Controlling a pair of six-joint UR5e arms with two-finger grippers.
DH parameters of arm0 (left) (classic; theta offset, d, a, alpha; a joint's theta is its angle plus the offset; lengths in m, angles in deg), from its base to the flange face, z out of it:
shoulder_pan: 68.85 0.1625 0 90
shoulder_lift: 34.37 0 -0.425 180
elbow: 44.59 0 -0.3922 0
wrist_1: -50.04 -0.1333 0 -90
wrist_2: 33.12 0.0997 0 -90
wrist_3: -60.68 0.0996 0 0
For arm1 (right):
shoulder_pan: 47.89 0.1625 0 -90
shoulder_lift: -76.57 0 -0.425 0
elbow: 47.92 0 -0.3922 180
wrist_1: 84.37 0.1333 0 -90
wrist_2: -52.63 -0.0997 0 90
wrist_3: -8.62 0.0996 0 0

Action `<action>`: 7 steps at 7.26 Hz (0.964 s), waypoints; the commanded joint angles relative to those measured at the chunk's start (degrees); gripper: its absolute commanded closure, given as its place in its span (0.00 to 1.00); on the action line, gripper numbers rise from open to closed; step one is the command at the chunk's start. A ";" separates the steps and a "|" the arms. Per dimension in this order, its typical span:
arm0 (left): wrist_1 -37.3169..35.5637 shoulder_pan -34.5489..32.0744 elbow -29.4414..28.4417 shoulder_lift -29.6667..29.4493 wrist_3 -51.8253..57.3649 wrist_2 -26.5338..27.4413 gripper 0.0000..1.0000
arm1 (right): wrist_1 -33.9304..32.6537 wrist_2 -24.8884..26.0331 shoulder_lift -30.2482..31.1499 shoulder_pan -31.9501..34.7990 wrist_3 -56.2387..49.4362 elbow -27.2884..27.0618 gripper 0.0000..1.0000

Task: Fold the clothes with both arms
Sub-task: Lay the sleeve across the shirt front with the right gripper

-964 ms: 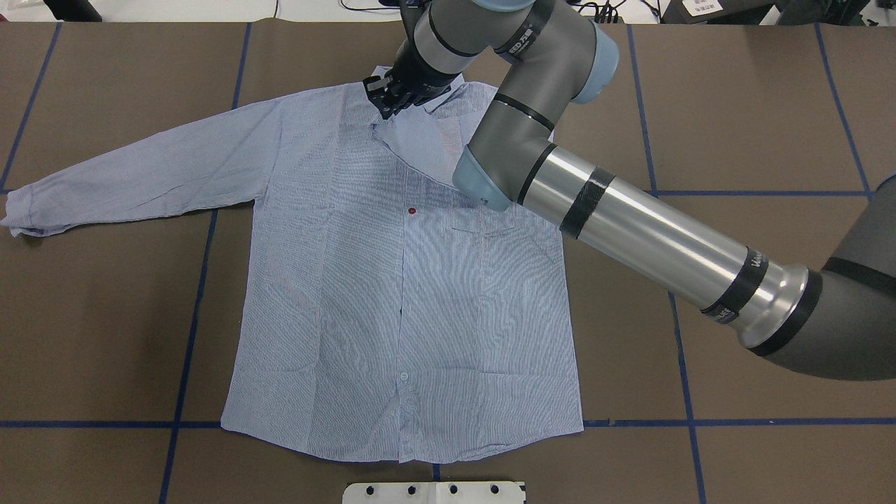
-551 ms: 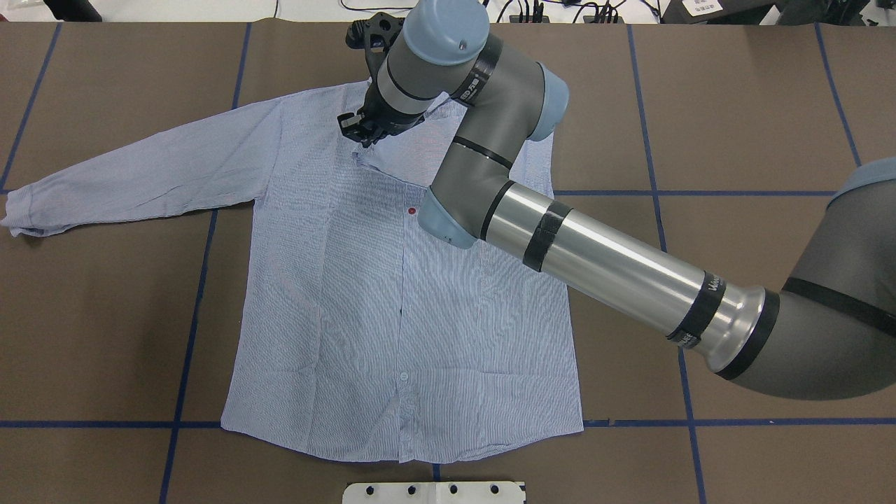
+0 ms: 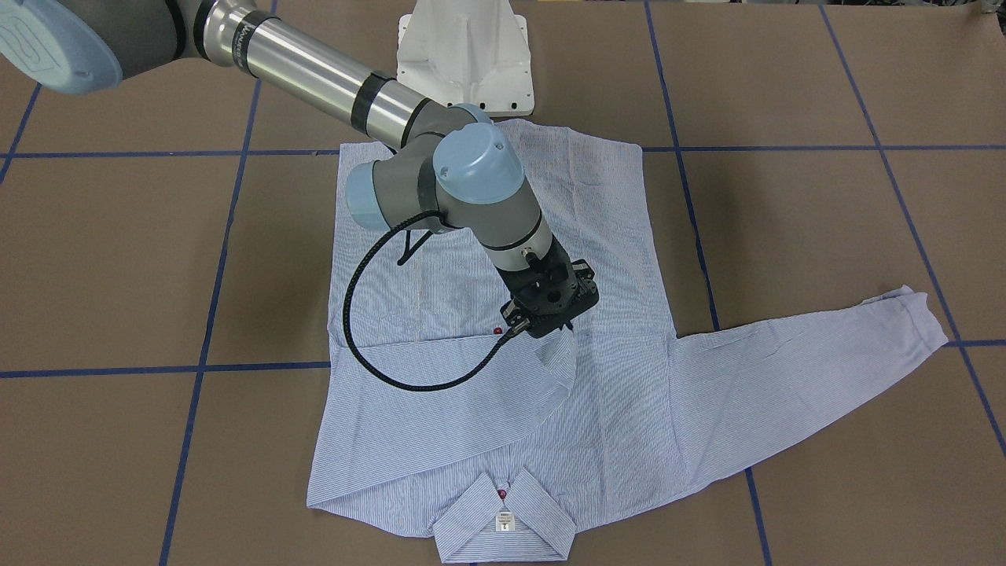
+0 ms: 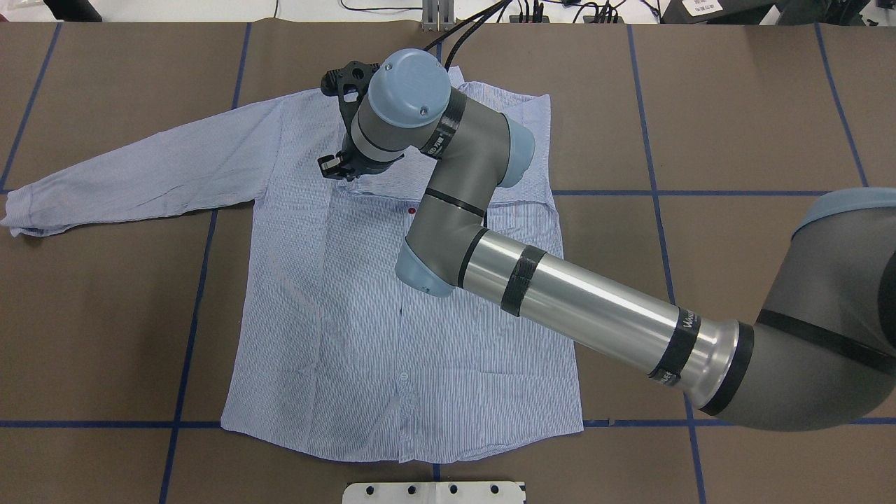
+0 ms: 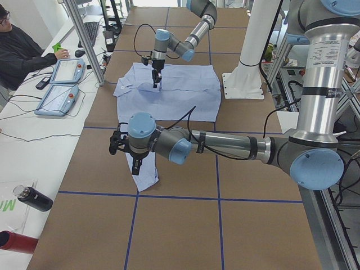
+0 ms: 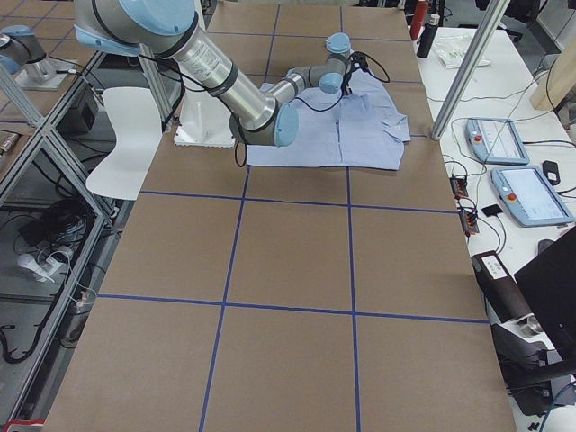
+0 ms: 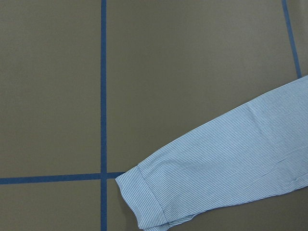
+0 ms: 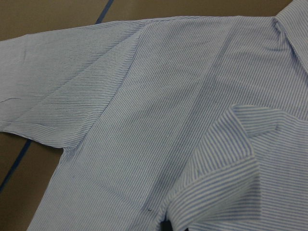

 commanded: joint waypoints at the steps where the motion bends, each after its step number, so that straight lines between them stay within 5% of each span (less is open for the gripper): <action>1: 0.26 0.08 0.16 0.01 -1.26 -0.07 0.01 | 0.07 3.36 -0.44 -1.45 0.16 0.00 0.12; 2: 0.35 -0.01 0.16 0.01 -1.36 -0.07 0.01 | -0.11 3.46 -0.88 -1.71 0.17 0.09 0.03; 7: 0.70 0.08 0.16 -0.08 -2.33 -0.07 0.01 | -1.43 6.79 -1.14 -1.81 2.45 2.27 0.02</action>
